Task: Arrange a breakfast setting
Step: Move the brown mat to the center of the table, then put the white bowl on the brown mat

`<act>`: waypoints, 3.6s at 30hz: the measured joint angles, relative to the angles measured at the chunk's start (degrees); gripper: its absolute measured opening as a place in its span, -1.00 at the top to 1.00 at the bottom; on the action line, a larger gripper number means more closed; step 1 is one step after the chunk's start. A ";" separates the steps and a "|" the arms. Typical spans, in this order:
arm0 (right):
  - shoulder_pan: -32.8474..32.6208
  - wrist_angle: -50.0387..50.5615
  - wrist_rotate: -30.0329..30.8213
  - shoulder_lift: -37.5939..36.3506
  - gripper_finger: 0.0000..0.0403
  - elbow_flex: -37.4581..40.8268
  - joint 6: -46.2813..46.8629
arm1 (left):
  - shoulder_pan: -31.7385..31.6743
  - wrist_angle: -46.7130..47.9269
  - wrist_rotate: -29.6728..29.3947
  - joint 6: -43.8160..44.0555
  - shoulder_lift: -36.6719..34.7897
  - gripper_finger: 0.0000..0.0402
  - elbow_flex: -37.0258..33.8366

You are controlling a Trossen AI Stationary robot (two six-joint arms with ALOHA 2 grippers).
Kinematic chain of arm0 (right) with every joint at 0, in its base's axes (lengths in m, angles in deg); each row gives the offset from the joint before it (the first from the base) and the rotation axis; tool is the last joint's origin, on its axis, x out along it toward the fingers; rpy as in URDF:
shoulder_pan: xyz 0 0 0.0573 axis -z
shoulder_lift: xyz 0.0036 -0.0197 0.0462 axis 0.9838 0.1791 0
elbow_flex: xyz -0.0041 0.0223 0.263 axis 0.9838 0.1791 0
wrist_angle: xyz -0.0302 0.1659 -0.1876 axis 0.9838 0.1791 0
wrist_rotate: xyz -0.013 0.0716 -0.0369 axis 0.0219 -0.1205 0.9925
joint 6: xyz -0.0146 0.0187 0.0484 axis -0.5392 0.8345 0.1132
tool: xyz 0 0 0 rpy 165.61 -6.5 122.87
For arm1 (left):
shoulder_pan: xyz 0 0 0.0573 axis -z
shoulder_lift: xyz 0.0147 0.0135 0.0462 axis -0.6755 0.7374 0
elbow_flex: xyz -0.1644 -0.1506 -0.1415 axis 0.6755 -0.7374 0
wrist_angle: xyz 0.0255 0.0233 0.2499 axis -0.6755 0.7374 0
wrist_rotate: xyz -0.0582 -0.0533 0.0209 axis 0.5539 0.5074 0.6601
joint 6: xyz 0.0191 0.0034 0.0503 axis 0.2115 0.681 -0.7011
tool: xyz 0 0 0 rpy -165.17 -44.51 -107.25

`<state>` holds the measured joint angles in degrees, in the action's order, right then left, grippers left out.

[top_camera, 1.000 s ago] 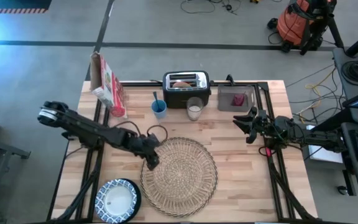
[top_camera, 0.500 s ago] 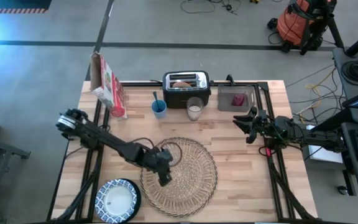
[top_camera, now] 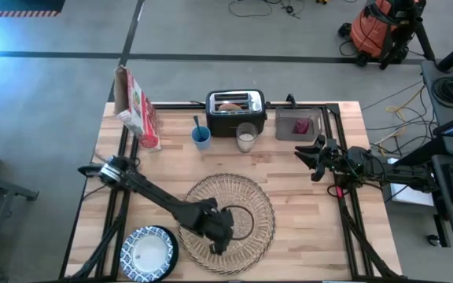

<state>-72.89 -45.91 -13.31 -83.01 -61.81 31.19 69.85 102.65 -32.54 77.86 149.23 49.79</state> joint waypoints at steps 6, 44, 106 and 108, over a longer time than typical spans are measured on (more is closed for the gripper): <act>-0.01 0.00 0.00 0.02 0.45 0.00 0.00 | -0.09 2.16 0.79 0.39 2.61 0.66 2.40; -0.02 0.00 0.00 0.01 0.45 0.00 0.00 | -11.90 -2.40 7.47 -17.58 5.67 0.66 1.56; -0.02 0.00 0.02 0.02 0.45 0.00 0.00 | 21.62 29.61 14.16 28.66 -14.01 0.05 -10.75; -0.01 0.00 0.01 0.02 0.45 -0.01 0.00 | 21.59 26.57 15.78 25.78 -14.37 0.05 -13.35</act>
<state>-72.91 -45.91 -13.30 -82.99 -61.82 31.19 91.44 129.22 -16.77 103.64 134.86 36.44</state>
